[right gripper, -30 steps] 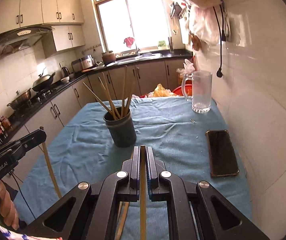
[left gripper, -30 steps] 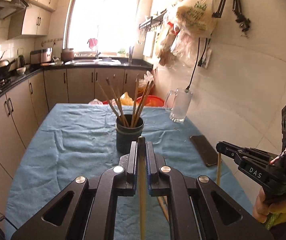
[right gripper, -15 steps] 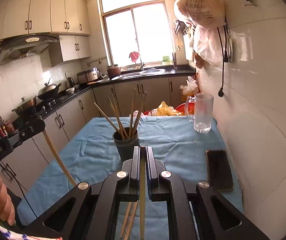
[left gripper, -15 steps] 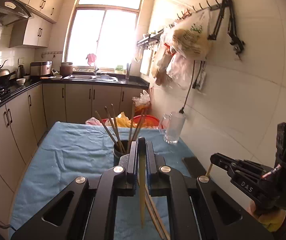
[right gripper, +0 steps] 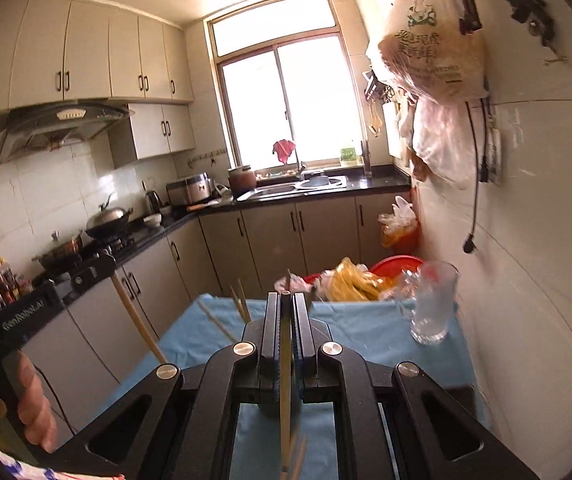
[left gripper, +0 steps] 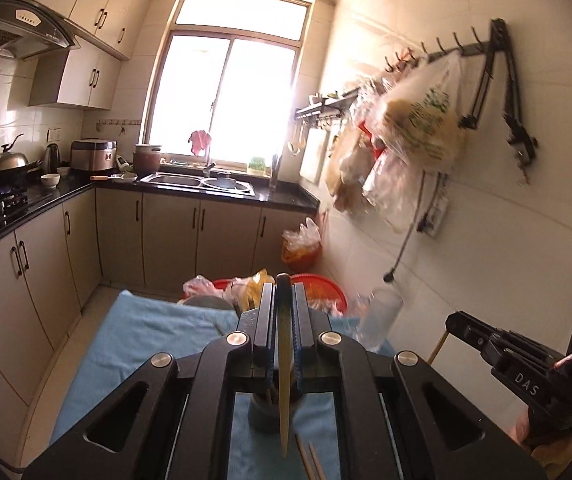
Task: Organize utensils
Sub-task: 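Lift both chopsticks and carry them above the utensil holder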
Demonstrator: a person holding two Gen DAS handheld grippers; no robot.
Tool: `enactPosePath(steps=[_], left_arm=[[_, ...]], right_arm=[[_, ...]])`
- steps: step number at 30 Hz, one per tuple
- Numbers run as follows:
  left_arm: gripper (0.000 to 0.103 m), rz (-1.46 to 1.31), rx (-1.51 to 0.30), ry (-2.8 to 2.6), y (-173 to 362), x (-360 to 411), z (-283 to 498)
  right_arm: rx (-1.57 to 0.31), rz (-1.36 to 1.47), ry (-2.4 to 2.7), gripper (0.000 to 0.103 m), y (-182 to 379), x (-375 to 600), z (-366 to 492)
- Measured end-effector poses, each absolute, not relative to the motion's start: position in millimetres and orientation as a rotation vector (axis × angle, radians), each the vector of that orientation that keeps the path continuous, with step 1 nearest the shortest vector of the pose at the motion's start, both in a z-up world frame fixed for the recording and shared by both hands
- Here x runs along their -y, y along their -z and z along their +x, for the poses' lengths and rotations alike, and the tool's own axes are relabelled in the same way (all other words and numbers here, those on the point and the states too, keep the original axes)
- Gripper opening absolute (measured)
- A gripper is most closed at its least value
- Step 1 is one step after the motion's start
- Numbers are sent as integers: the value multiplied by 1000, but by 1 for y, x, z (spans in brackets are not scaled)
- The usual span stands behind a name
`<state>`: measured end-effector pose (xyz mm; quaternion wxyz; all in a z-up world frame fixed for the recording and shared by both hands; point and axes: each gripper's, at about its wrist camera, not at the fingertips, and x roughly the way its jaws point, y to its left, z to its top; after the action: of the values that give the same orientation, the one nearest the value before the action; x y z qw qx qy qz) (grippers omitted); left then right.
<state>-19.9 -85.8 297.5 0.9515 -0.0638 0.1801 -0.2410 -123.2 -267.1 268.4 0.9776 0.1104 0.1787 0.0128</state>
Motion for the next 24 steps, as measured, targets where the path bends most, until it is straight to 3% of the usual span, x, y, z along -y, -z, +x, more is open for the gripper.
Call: enactPosePath(steps=[11, 24], left_arm=[[7, -168, -386, 468, -301, 108, 61], [7, -122, -549, 442, -232, 130, 106]], right_arm=[[-333, 308, -36, 5, -284, 275, -32], [-548, 308, 32, 5, -193, 281, 33]])
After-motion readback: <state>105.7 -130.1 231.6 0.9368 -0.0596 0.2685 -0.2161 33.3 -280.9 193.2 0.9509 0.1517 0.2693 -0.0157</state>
